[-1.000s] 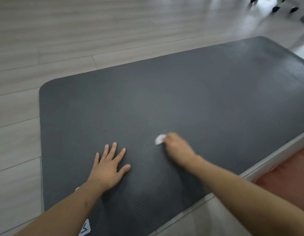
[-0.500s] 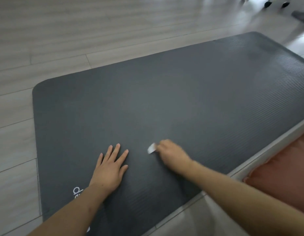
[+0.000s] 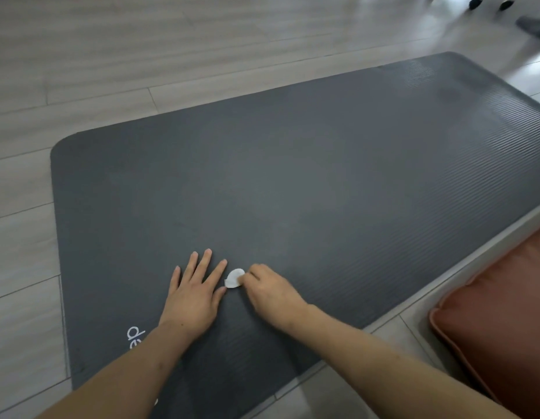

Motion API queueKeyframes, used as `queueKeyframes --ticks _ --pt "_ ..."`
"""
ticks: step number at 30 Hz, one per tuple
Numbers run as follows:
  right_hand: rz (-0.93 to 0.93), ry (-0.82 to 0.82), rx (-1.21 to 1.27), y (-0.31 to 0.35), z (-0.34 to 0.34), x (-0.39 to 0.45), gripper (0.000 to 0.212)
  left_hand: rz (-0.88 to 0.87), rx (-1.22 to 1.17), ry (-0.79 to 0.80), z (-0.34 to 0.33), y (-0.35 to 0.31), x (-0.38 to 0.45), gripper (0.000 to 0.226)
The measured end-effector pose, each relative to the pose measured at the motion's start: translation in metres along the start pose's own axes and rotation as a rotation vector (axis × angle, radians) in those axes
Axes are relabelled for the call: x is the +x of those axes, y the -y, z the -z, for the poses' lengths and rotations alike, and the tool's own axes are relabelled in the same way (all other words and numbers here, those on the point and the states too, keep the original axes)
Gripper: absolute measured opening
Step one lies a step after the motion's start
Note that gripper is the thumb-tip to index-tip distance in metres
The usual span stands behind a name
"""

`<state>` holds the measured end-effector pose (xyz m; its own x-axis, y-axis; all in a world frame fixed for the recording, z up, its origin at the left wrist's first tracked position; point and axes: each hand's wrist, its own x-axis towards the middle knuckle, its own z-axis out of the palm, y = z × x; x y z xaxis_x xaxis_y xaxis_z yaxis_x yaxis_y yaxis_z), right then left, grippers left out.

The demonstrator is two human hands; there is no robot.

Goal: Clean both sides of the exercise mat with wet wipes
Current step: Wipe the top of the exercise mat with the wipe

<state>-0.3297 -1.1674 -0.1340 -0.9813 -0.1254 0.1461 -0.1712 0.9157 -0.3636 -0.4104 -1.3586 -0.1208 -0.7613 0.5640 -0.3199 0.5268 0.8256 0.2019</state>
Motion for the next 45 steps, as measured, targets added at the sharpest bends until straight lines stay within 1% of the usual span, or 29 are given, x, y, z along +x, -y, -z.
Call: queueKeyframes --ticks 1,2,3,5,7,8,11,13,15,19,23,25,27,32,35,38,40,41,42,43,45 --pt "0.001 -0.026 -0.021 -0.020 0.006 0.001 0.006 0.000 0.001 0.007 0.000 0.000 0.000 0.063" --pt "-0.053 -0.052 -0.036 -0.043 0.015 0.002 0.004 0.000 -0.006 0.010 0.002 0.000 0.001 0.060" --pt "-0.145 -0.099 -0.051 -0.070 0.025 0.002 0.005 -0.002 -0.014 0.012 0.004 0.000 0.001 0.060" --pt "-0.385 -0.205 -0.088 -0.114 0.049 0.001 0.008 -0.010 -0.005 0.016 0.006 -0.001 0.001 0.060" --pt "-0.587 -0.225 -0.076 -0.131 0.070 0.000 0.002 -0.006 0.007 0.020 0.006 -0.002 0.000 0.060" --pt "-0.632 -0.216 -0.075 -0.131 0.075 0.001 0.004 -0.003 0.013 0.023 0.006 -0.002 -0.001 0.060" --pt "-0.587 -0.225 -0.086 -0.125 0.072 0.004 0.010 -0.002 0.010 0.034 0.008 -0.004 0.000 0.060" --pt "-0.594 -0.250 -0.081 -0.122 0.068 0.003 0.016 0.001 0.006 0.036 0.009 -0.005 0.000 0.059" --pt "-0.588 -0.245 -0.084 -0.121 0.070 0.002 0.018 0.008 0.010 0.038 0.008 -0.005 0.001 0.060" --pt "-0.570 -0.129 -0.069 -0.124 0.075 -0.004 0.022 0.023 0.005 0.057 0.009 -0.006 0.002 0.059" --pt "-0.561 -0.085 -0.096 -0.129 0.080 -0.006 0.020 0.023 -0.005 0.058 0.011 -0.006 0.003 0.060" --pt "-0.528 -0.043 -0.140 -0.129 0.081 -0.005 0.022 0.026 -0.007 0.063 0.011 -0.007 0.004 0.059" --pt "-0.537 -0.032 -0.136 -0.130 0.080 -0.007 0.024 0.032 -0.007 0.068 0.012 -0.007 0.004 0.059" --pt "-0.575 -0.113 -0.117 -0.130 0.074 -0.008 0.018 0.039 -0.026 0.077 0.014 -0.011 0.006 0.060" --pt "-0.584 -0.102 -0.169 -0.139 0.075 -0.002 0.018 0.037 -0.032 0.075 0.016 -0.009 0.005 0.060" --pt "-0.747 -0.164 -0.156 -0.155 0.085 0.003 0.017 0.020 -0.038 0.066 0.018 -0.006 0.003 0.059" --pt "-0.824 -0.231 -0.163 -0.145 0.080 0.007 0.016 0.005 -0.038 0.064 0.015 -0.004 0.001 0.059" --pt "-0.808 -0.272 -0.175 -0.129 0.072 0.009 0.015 -0.001 -0.037 0.062 0.014 -0.002 0.000 0.059" --pt "-0.752 -0.298 -0.164 -0.105 0.059 0.010 0.015 -0.008 -0.034 0.056 0.011 -0.001 -0.001 0.059" --pt "-0.655 -0.307 -0.134 -0.077 0.043 0.010 0.017 -0.013 -0.030 0.046 0.009 0.000 -0.002 0.059" --pt "-0.425 -0.251 -0.070 -0.020 0.015 0.002 0.018 -0.018 -0.022 0.029 0.005 0.003 -0.001 0.059"
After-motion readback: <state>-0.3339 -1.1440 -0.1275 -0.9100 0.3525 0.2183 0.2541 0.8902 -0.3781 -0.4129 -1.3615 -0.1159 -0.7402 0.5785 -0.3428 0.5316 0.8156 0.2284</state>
